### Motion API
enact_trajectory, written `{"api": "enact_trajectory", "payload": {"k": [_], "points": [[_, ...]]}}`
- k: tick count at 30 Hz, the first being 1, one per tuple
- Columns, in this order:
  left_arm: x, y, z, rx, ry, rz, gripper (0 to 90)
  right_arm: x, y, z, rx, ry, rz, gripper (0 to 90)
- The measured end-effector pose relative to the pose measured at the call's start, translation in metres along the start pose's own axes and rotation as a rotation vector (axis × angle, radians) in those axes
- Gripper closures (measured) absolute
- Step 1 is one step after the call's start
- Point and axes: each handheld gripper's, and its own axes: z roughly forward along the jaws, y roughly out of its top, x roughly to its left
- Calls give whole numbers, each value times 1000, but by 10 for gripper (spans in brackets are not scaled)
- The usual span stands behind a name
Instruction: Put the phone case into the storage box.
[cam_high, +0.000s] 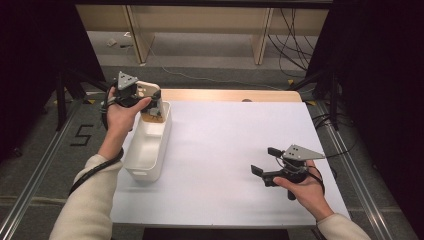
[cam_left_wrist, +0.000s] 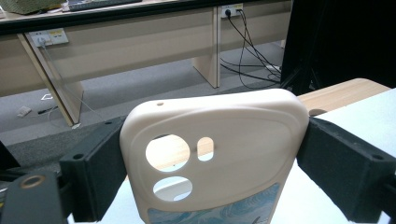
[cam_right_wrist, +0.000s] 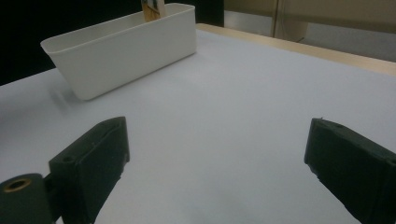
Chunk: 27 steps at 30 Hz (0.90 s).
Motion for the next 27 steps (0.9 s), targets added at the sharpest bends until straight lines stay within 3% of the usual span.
{"api": "enact_trajectory", "payload": {"k": [27], "points": [[0, 2, 10, 12, -6, 1, 110, 0, 0, 0, 0, 0, 3, 75]]}}
